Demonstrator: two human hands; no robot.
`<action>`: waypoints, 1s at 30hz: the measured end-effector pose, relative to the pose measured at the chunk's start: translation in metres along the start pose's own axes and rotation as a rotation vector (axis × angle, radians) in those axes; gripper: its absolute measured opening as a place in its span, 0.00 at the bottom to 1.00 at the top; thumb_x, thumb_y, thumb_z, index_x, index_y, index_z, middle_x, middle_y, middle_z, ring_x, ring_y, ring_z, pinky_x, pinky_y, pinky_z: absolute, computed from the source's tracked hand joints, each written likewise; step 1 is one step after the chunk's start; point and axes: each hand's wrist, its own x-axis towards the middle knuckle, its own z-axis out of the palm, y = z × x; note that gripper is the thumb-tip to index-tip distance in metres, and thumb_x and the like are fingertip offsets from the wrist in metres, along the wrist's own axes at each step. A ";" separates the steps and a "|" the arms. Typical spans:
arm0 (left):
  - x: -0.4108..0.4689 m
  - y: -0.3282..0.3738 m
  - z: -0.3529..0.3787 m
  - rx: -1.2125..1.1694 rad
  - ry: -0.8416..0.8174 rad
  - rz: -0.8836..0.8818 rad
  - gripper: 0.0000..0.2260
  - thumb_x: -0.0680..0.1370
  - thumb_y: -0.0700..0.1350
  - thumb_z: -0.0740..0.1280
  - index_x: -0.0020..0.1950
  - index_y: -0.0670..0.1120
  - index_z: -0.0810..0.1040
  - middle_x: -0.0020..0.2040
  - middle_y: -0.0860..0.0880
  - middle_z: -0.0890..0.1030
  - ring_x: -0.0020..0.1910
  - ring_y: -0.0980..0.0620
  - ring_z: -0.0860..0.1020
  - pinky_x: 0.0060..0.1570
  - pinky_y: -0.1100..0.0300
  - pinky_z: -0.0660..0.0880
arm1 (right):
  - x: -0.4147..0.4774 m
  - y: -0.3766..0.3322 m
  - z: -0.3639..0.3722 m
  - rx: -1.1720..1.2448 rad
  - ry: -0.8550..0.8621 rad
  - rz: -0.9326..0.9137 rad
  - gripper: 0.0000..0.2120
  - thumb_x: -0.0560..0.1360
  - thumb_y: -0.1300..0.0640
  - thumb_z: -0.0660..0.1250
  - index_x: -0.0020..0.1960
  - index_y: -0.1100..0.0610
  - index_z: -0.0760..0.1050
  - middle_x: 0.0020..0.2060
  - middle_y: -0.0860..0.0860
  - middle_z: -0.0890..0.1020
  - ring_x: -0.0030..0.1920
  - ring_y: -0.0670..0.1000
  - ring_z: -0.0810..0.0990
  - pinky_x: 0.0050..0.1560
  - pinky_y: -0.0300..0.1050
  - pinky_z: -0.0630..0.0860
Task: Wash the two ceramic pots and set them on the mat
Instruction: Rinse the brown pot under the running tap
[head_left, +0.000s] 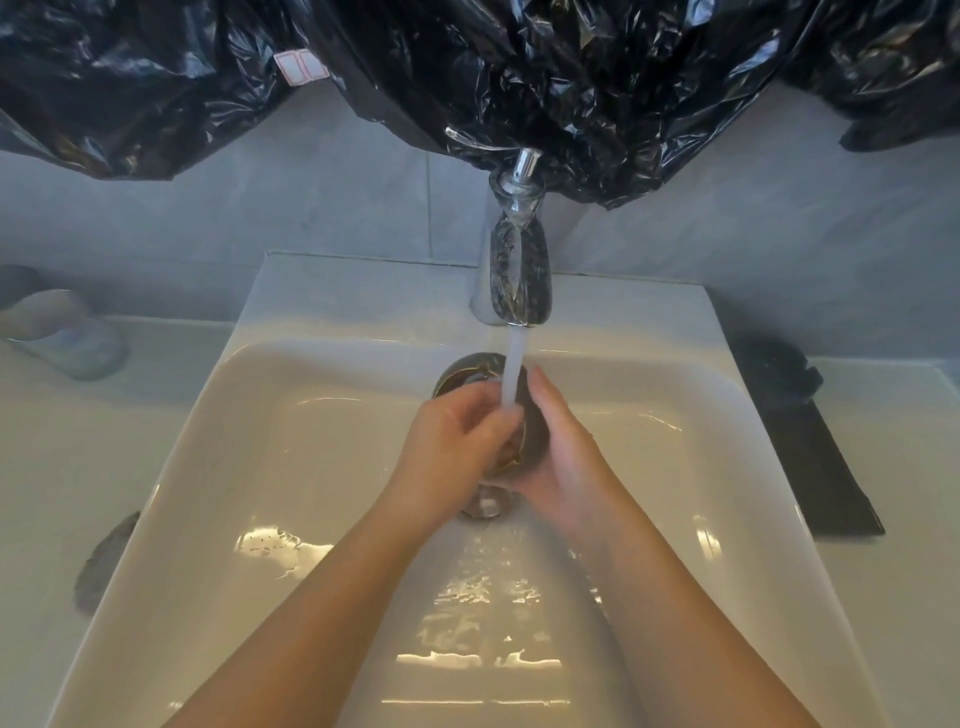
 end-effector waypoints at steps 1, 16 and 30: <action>-0.002 -0.002 -0.002 0.095 0.015 0.058 0.07 0.78 0.39 0.65 0.45 0.47 0.83 0.36 0.53 0.83 0.37 0.55 0.81 0.44 0.55 0.79 | 0.000 0.001 -0.001 0.027 0.012 0.011 0.27 0.76 0.41 0.61 0.65 0.59 0.77 0.53 0.60 0.84 0.55 0.58 0.82 0.58 0.64 0.77; 0.007 -0.006 -0.011 -0.784 -0.033 -0.543 0.14 0.82 0.46 0.58 0.58 0.41 0.79 0.55 0.39 0.83 0.55 0.41 0.81 0.60 0.44 0.74 | -0.012 -0.013 0.014 -0.514 0.326 -0.134 0.16 0.81 0.45 0.59 0.56 0.54 0.80 0.50 0.53 0.85 0.50 0.55 0.83 0.38 0.44 0.80; 0.005 -0.011 -0.012 -0.503 -0.069 -0.535 0.20 0.83 0.54 0.55 0.61 0.41 0.78 0.54 0.39 0.83 0.53 0.40 0.82 0.54 0.40 0.78 | -0.043 -0.026 -0.008 -2.091 -0.294 -0.655 0.16 0.63 0.69 0.62 0.44 0.54 0.79 0.38 0.45 0.74 0.50 0.55 0.77 0.71 0.71 0.52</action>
